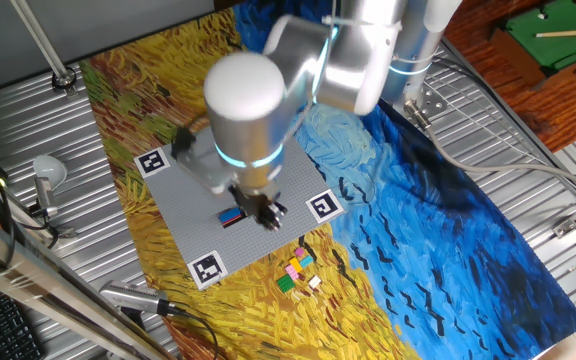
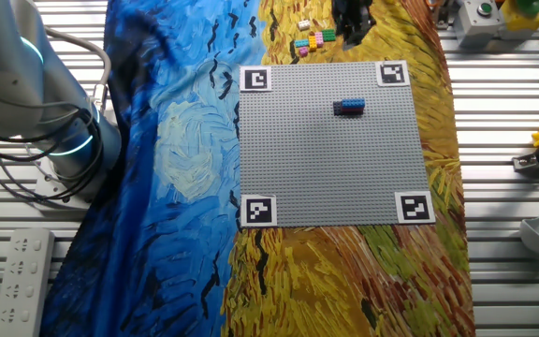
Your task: Stack small Lego blocks one on top of the other
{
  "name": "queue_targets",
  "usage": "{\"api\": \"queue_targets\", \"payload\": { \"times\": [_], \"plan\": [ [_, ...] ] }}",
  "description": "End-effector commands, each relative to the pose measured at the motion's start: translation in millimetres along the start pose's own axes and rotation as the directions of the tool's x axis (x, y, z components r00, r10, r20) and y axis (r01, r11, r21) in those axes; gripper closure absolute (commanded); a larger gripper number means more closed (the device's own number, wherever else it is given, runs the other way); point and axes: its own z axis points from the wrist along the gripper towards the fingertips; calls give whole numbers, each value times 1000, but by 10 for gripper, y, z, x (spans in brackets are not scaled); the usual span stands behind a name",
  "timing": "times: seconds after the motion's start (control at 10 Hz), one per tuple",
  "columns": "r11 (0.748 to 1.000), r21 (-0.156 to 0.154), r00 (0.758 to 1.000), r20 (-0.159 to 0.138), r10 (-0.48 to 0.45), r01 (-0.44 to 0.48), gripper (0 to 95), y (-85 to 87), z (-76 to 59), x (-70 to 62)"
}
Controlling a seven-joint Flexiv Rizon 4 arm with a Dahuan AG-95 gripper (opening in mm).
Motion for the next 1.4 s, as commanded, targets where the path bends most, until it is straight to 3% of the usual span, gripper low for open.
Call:
{"api": "queue_targets", "payload": {
  "times": [0.1, 0.3, 0.5, 0.9, 1.2, 1.4],
  "plan": [
    [997, -67, 997, 51, 52, -49, 570, 163, 37, -10],
    [995, -56, 994, 56, 92, -88, 570, 163, 37, -10],
    [997, -35, 995, 75, 67, -64, 570, 163, 37, -10],
    [995, -43, 993, 69, 92, -89, 570, 93, -17, 50],
    [986, -53, 985, 67, 160, -157, 570, 260, 123, -7],
    [981, -52, 980, 68, 188, -184, 570, 425, 227, -129]
  ]
}}
